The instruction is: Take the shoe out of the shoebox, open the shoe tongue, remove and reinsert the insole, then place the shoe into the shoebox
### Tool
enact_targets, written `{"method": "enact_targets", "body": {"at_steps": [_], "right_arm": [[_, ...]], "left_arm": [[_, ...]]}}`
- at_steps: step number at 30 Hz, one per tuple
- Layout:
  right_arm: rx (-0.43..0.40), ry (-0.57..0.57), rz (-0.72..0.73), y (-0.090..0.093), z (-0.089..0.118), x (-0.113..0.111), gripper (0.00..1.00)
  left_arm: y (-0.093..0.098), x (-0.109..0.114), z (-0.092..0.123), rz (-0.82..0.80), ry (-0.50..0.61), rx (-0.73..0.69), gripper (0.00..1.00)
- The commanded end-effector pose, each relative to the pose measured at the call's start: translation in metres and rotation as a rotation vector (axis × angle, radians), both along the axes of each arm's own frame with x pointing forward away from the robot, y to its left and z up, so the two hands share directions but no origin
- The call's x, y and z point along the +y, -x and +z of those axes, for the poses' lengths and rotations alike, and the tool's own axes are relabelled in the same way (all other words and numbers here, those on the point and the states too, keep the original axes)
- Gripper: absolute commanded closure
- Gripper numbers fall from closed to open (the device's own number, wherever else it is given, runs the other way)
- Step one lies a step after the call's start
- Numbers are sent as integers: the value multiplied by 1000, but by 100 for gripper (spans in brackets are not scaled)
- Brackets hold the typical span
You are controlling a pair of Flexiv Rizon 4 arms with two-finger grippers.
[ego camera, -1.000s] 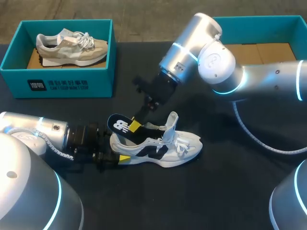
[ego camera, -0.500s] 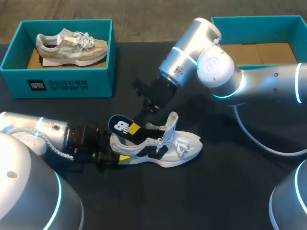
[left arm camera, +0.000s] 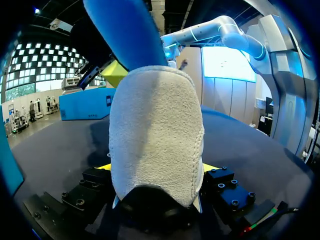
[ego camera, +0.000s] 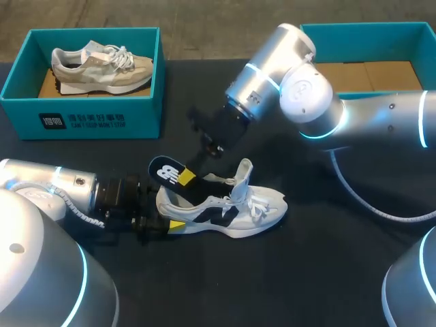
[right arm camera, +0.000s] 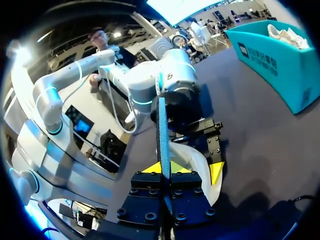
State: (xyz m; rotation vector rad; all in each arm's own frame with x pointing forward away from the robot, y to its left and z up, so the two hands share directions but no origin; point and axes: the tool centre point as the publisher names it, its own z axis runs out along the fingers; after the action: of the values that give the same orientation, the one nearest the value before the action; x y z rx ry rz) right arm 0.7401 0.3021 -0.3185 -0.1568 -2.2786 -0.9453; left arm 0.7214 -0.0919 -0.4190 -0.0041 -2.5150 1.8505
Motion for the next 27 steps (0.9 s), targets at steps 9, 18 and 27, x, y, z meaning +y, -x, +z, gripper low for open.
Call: {"method": "enact_targets", "body": {"at_steps": [9,18,27], "right_arm": [[-43,15,-17,-20,33,0,100],[-76,13,-9,-26,37,2,100],[-76,13,-9,-26,37,2,100]], "left_arm": [[2,-1,-6,0,-1,1,100],[2,-1,-6,0,-1,1,100],[2,-1,-6,0,-1,1,100]]}}
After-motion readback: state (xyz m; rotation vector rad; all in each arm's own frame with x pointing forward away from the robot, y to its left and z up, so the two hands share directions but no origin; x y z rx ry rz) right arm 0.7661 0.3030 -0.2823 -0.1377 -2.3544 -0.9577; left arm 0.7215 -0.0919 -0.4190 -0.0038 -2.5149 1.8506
